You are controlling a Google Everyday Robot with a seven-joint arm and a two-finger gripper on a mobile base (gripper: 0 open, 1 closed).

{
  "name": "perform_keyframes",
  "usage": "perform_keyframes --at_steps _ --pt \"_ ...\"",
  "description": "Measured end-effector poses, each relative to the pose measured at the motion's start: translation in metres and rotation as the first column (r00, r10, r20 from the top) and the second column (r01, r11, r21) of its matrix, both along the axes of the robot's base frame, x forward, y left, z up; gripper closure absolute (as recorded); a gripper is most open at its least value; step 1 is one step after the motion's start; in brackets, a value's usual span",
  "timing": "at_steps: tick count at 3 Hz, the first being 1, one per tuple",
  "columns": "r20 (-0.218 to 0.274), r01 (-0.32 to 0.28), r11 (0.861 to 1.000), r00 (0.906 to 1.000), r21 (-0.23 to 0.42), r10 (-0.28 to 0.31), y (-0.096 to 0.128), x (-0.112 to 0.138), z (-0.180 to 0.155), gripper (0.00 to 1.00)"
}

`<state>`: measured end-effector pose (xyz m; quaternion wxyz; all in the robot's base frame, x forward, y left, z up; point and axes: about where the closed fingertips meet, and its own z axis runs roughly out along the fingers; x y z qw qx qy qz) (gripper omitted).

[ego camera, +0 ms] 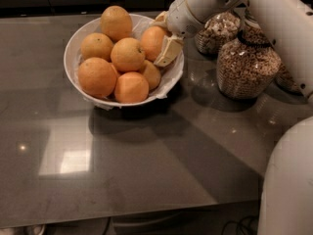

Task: Pick orange from white bowl

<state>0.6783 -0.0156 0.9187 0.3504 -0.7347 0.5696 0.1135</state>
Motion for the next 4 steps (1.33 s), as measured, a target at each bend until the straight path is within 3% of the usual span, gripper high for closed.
perform_keyframes --at_steps 2,4 --pt "0.028 0.008 1.000 0.9996 0.006 -0.008 0.000 -0.001 0.010 0.96" --pt "0.073 0.031 0.999 0.9968 0.016 -0.032 -0.003 -0.006 0.027 1.00"
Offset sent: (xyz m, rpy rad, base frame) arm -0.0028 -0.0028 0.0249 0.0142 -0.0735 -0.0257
